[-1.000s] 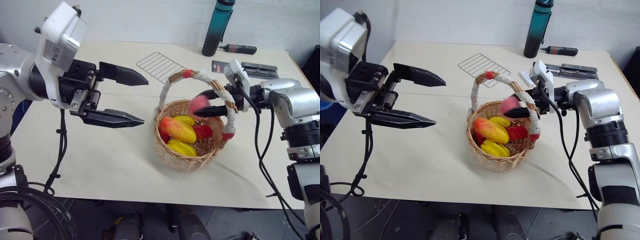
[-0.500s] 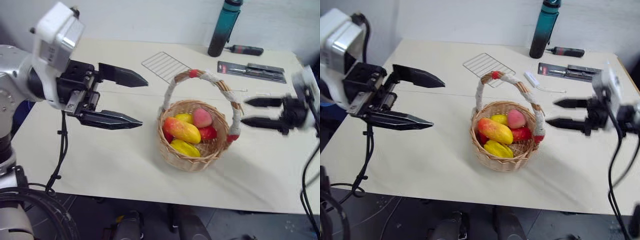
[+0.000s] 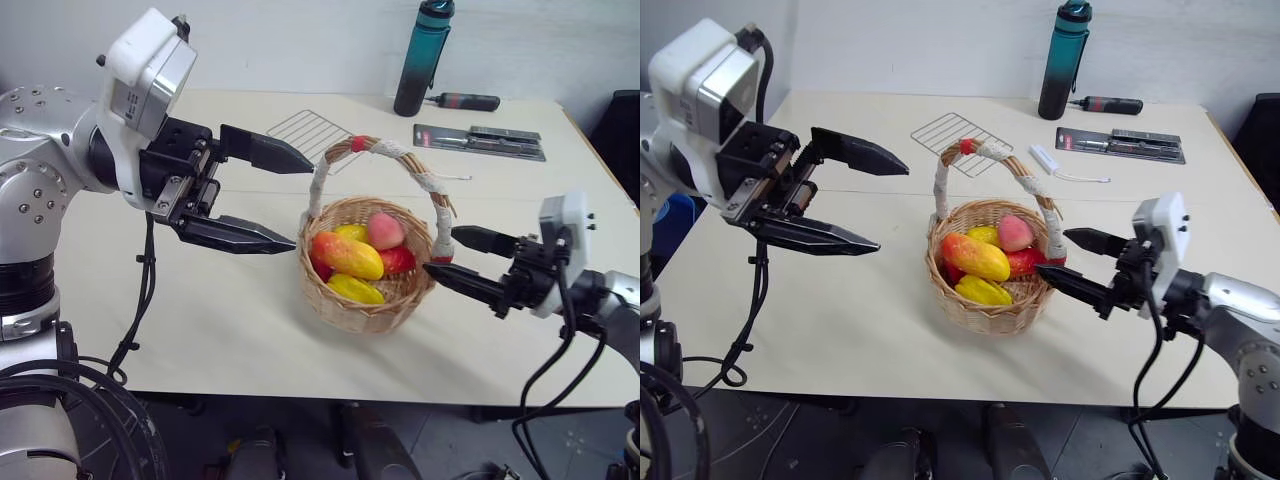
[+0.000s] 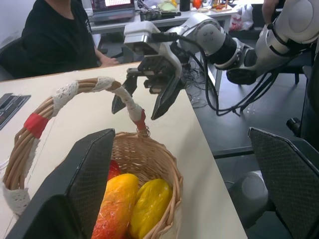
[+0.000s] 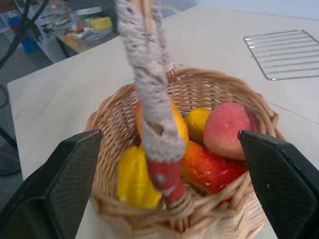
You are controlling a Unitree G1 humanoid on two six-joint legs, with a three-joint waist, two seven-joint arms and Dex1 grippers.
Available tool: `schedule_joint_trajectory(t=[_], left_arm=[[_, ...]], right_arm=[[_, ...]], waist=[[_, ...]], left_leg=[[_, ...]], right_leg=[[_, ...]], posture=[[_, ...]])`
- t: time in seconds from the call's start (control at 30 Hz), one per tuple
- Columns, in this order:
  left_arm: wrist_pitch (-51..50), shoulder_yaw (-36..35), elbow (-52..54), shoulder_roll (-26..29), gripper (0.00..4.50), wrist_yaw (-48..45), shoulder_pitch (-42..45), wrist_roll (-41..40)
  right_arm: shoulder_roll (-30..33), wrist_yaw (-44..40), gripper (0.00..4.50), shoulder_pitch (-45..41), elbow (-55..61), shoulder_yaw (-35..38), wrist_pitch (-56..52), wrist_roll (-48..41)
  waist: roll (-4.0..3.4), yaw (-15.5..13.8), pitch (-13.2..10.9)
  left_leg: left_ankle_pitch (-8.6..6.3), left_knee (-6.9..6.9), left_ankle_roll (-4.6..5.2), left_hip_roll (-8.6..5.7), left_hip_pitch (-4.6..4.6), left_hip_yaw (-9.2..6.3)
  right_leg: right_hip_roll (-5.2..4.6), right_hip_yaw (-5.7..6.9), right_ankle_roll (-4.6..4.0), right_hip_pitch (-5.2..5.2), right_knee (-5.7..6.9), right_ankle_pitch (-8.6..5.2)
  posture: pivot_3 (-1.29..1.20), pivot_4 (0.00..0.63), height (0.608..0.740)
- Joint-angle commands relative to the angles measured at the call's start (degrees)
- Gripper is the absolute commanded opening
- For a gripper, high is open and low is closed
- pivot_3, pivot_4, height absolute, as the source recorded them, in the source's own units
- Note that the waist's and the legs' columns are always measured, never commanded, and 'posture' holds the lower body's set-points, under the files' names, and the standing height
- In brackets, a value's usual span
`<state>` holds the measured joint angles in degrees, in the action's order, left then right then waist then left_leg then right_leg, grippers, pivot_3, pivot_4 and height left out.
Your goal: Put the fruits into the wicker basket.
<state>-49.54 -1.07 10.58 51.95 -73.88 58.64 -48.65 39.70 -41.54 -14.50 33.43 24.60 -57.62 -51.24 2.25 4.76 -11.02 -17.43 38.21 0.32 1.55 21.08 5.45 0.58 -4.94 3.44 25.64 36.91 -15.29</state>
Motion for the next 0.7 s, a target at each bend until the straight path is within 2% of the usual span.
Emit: schedule_joint_trajectory(t=[0.03,0.37,0.4,0.57,0.7], left_arm=[[0.84,-0.71,0.38,0.28,4.5,-0.49,1.37,0.65],[1.88,-0.41,-1.11,-0.32,4.5,-1.91,1.9,2.28],[1.86,-0.37,-0.99,-0.54,4.5,-1.81,2.05,2.21],[2.24,-0.64,-0.59,-0.78,4.5,-2.04,1.57,2.22],[2.65,-0.5,-0.81,-1.18,4.5,-1.79,1.63,2.67]], right_arm=[[-0.75,3.69,3.84,-0.69,0.63,-3.21,2.12,1.52],[-0.28,5.17,0.33,-0.21,-0.02,-5.85,6.05,2.31],[0.0,4.83,0.16,0.09,-0.13,-5.48,6.42,2.25],[3.12,3.38,0.17,3.39,-1.47,-0.73,8.55,2.92],[5.75,4.26,0.17,4.0,-7.89,10.88,9.91,1.67]], waist=[[0.0,-0.1,0.0],[0.01,-0.33,0.0],[0.01,-0.34,0.0],[0.01,-0.48,0.0],[0.01,-0.83,0.0]], left_leg=[[-0.02,-0.03,0.0,0.0,0.03,0.0],[-0.22,-0.01,-0.05,-0.03,0.22,0.03],[-0.25,-0.01,0.02,-0.03,0.2,0.02],[-0.28,-0.01,0.06,-0.04,0.15,0.01],[-0.28,0.01,0.08,-0.08,0.14,0.02]], right_leg=[[-0.01,0.01,0.0,0.05,0.05,0.0],[-0.09,0.0,0.18,0.2,0.01,-0.25],[-0.09,0.0,0.18,0.18,0.01,-0.25],[-0.09,0.01,0.19,0.14,0.04,-0.25],[-0.13,0.0,0.2,0.12,0.03,-0.25]], posture=[[0.0,0.15,0.74],[0.0,0.15,0.74],[0.0,0.15,0.74],[0.0,0.15,0.74],[0.0,0.15,0.74]])
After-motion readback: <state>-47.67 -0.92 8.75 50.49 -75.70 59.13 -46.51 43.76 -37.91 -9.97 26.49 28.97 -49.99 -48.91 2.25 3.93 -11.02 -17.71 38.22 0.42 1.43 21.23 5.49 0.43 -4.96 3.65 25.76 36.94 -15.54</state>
